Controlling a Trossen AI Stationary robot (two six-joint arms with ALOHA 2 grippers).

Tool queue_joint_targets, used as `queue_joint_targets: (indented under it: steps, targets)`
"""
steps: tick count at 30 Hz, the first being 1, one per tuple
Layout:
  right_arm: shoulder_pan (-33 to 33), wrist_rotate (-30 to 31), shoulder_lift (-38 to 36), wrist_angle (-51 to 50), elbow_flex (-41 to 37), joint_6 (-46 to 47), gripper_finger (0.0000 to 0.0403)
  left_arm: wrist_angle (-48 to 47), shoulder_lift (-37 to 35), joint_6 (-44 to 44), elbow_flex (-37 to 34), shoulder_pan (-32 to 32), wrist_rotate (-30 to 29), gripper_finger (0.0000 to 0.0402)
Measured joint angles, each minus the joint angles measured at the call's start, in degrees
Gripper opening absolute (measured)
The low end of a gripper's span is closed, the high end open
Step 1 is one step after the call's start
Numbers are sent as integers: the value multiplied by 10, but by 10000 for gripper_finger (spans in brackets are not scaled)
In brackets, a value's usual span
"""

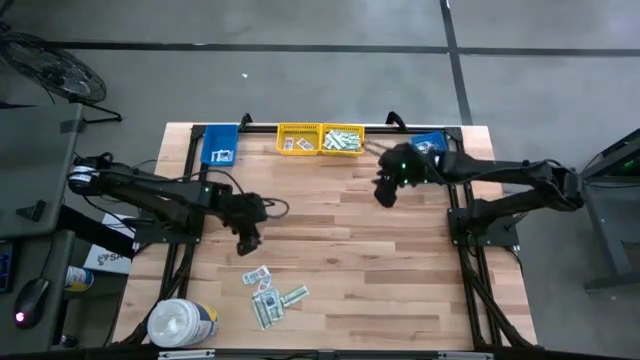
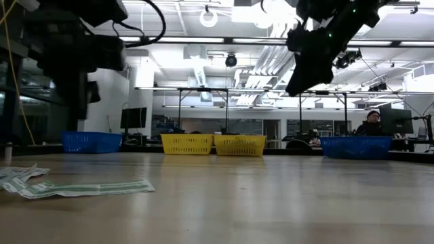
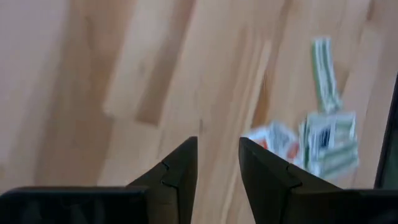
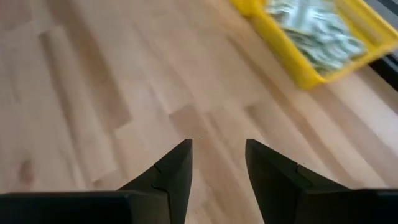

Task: Pick & Place First Aid Supplies
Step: Put the orange ointment pack into the left yellow bin

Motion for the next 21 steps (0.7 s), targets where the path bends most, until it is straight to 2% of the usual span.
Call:
queue_joint_targets:
  steps: [7, 13, 18, 21]
  targets:
    - [89, 52, 0, 23, 0, 11, 142, -22, 0, -49, 0, -74, -4, 117]
    - [145, 91, 0, 24, 0, 30, 142, -18, 0, -140, 0, -132, -66, 117]
    - [185, 136, 0, 28, 0, 51, 142, -17, 0, -225, 0, -161, -77, 117]
    - [207, 161, 0, 36, 0, 58, 142, -13, 9, -237, 0, -174, -105, 117]
